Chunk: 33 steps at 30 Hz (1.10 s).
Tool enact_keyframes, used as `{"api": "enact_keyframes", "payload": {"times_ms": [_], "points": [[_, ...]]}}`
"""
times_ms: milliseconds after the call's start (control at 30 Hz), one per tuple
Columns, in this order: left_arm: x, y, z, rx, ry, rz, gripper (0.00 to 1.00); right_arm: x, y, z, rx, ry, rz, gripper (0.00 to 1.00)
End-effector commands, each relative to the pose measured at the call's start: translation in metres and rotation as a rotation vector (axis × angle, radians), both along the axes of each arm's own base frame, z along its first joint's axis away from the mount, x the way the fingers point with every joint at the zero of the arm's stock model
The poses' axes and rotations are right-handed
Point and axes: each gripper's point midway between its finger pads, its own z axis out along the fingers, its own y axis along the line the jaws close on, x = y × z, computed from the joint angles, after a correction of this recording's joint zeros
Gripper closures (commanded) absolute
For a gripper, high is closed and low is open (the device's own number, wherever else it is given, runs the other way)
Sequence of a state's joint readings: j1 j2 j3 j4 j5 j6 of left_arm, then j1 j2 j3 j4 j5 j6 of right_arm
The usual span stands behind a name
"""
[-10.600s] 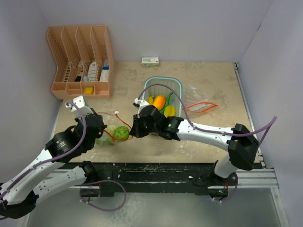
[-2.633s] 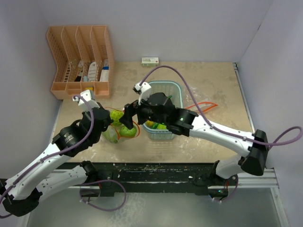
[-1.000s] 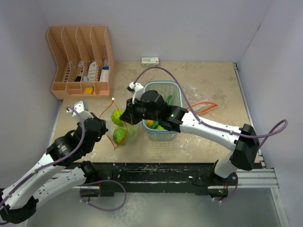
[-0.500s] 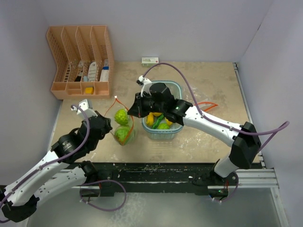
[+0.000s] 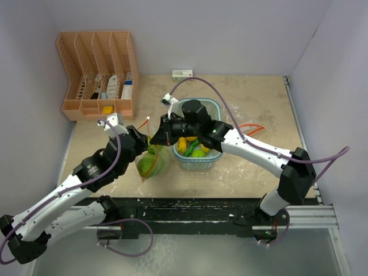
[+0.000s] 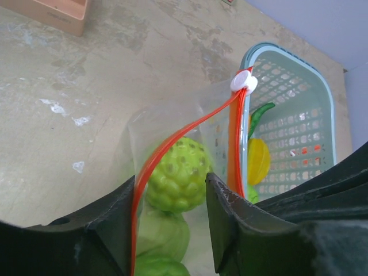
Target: Place the food in the zip-top bag and seal the zipper
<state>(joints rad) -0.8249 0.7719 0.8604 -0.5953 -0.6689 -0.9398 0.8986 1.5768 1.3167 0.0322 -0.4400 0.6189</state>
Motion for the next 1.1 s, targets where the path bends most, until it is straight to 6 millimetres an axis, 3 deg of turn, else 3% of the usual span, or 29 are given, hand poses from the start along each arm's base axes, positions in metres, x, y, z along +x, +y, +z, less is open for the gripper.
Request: {"api": "enact_keyframes", "payload": {"times_ms": [0,133,300,600,733,900,1067], "points": [[0.005,-0.008,0.030,-0.062,-0.080,-0.029,0.43,-0.013,0.005,0.032,0.100,-0.044,0.075,1.00],[-0.002,0.004,0.046,-0.063,-0.131,-0.032,0.24,-0.013,0.001,0.035,0.078,-0.070,0.081,1.00],[-0.019,0.025,0.080,-0.039,-0.246,-0.066,0.00,-0.014,-0.003,0.043,0.064,-0.112,0.107,1.00],[-0.059,0.052,0.138,0.037,-0.456,-0.214,0.01,-0.017,-0.021,0.075,0.033,-0.209,0.174,1.00],[-0.079,0.068,0.153,0.072,-0.527,-0.257,0.01,-0.020,-0.030,0.086,-0.002,-0.235,0.219,1.00],[-0.098,0.078,0.158,0.106,-0.597,-0.313,0.04,-0.039,-0.036,0.101,0.012,-0.263,0.342,1.00],[-0.114,0.063,0.158,0.142,-0.662,-0.459,0.16,-0.050,-0.042,0.125,0.043,-0.276,0.376,1.00]]}}
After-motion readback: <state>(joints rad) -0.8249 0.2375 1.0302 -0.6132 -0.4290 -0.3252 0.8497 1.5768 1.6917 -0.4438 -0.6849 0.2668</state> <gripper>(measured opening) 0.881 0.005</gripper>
